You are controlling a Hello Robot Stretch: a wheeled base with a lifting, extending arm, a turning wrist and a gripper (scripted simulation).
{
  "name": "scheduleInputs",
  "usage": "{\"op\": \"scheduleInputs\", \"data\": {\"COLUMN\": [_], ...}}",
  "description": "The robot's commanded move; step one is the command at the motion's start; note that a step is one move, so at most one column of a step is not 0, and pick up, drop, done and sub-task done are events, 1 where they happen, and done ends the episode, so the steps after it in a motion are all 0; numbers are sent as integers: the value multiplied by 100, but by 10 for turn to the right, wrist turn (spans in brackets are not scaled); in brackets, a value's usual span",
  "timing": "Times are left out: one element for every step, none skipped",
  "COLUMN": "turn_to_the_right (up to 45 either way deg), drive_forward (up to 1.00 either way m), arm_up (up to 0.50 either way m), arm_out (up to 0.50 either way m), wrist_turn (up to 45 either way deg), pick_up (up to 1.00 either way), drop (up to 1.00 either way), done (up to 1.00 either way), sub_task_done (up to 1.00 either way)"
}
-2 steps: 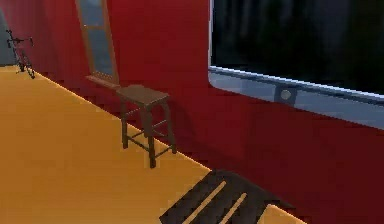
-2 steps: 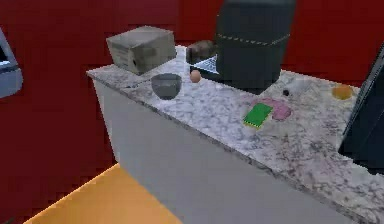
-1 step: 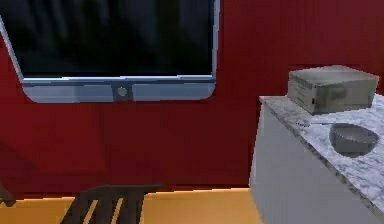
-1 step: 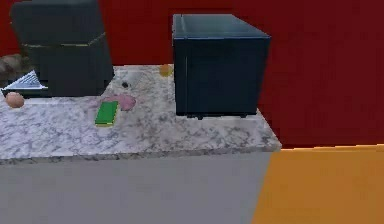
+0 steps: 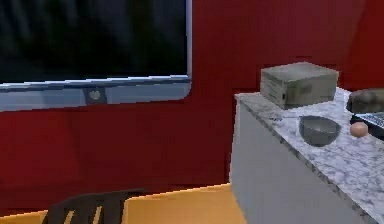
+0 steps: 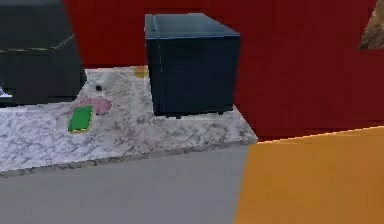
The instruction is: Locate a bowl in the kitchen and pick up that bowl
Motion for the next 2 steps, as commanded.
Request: {"op": "scheduleInputs", "data": {"turn_to_the_right": [0,0], "drive_forward": [95,0], "arm_up": [0,50], "arm_out": [0,0], "wrist_turn": [0,0], "pick_up": [0,0], "drop": [0,0], "done": [0,0], "sub_task_done": [0,0]}}
